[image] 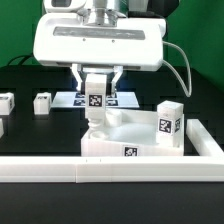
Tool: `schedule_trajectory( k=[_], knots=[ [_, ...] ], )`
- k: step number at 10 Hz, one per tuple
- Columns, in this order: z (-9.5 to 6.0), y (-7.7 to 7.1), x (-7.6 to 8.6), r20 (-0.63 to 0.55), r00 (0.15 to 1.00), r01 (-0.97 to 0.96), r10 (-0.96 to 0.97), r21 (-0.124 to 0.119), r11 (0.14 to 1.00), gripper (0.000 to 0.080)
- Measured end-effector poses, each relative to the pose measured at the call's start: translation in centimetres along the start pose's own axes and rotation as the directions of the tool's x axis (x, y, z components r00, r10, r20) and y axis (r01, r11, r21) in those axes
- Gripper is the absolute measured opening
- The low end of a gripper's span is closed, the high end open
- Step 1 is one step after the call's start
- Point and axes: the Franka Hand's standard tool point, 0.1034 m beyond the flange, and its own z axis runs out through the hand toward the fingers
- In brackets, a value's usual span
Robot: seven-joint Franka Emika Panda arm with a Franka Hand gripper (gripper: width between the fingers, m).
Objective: Assemble square table
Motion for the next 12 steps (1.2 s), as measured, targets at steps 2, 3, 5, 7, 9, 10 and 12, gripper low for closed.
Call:
schedule_trajectory(
  k=[2,3,5,7,9,10,12],
  knots=[
    [0.38,0.04,-0.23,-0.030,1.000,0.008,-0.008,-0.010,1.000,0.0290],
    [0.62,0.00,-0.59,-0.023,1.000,0.010,-0.010,-0.010,1.000,0.0290],
    [0.74,-0.30,-0.79,-0.020,1.000,0.015,-0.015,-0.008,1.000,0.0290],
    [0.97,-0.53,-1.13,-0.013,1.000,0.019,-0.019,-0.006,1.000,0.0290],
    [0.97,-0.83,-1.13,-0.018,1.000,0.024,-0.024,-0.004,1.000,0.0290],
    [0.98,-0.87,-1.12,-0.020,0.999,0.025,-0.025,-0.004,1.000,0.0290],
    [0.98,-0.96,-1.13,-0.022,0.999,0.027,-0.027,-0.004,1.000,0.0290]
  ],
)
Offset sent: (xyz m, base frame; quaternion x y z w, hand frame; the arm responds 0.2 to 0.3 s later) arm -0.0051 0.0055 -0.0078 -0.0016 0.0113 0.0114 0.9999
